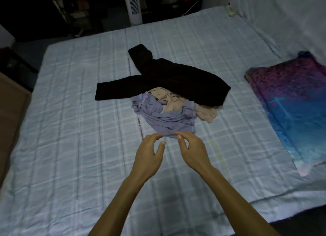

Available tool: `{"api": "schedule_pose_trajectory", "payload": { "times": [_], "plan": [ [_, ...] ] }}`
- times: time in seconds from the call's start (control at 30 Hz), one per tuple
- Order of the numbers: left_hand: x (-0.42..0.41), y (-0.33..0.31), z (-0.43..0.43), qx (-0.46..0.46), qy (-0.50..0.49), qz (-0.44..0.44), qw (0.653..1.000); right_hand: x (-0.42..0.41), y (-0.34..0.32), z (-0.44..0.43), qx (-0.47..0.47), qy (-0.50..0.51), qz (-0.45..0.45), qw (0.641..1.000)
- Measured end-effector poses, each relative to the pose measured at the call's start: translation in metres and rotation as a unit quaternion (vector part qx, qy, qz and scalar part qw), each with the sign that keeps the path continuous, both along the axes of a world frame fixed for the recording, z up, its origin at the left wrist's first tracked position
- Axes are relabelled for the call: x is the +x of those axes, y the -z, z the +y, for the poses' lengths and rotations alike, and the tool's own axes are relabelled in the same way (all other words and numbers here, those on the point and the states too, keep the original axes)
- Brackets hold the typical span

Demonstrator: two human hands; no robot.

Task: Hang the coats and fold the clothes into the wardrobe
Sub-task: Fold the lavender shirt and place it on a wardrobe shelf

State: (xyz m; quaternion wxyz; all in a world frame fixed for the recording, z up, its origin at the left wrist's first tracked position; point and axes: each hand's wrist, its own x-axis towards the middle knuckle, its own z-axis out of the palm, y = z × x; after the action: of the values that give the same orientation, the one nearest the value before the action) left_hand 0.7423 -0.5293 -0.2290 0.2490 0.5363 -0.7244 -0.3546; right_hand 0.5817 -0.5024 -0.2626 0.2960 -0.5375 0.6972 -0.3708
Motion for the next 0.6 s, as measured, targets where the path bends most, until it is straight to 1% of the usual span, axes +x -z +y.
{"api": "schedule_pose_trajectory", "payload": {
  "times": [0.17,0.33,0.47,0.6],
  "plan": [
    [-0.039,0.039,-0.03,0.033,0.003,-0.027,0.999,-0.041,0.043,-0.029,0.037,-0.006,-0.001,0.999],
    [-0.059,0.085,-0.066,0.059,0.035,-0.058,0.996,-0.057,0.089,-0.062,0.079,-0.005,-0.009,0.997],
    [-0.068,0.136,-0.103,0.081,0.063,-0.083,0.991,-0.063,0.129,-0.092,0.125,0.0,-0.003,0.992],
    [-0.084,0.195,-0.138,0.098,0.088,-0.126,0.983,-0.071,0.169,-0.113,0.167,0.008,0.021,0.986]
  ]
}}
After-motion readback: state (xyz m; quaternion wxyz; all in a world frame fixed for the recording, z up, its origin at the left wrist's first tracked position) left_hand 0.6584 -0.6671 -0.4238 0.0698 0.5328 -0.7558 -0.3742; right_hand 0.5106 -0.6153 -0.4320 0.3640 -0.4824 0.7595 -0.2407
